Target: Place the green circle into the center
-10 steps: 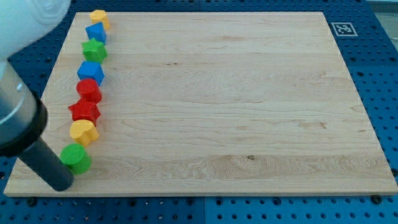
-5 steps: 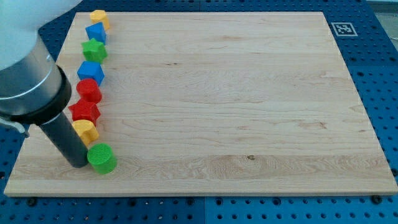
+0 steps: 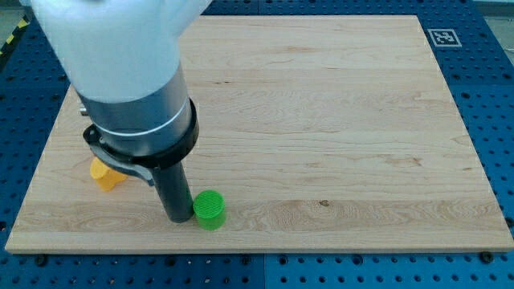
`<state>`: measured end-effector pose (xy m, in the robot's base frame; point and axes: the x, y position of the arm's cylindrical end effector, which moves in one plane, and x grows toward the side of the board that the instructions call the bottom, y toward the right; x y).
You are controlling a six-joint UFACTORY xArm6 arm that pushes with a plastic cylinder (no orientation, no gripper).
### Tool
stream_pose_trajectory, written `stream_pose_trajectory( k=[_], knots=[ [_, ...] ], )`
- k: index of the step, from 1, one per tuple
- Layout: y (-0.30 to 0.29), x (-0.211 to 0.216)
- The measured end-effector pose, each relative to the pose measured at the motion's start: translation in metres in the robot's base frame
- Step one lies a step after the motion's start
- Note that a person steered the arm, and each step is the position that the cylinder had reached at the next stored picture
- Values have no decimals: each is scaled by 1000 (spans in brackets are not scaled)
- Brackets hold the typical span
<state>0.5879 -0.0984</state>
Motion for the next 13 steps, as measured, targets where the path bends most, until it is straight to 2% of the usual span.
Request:
stream_pose_trajectory(
  k=[3, 5, 9, 10, 11, 12, 13],
  knots=[
    [7, 30],
    [20, 31],
    [103, -57],
    [110, -67],
    [114, -43],
    [92, -46],
    [55, -72]
  ],
)
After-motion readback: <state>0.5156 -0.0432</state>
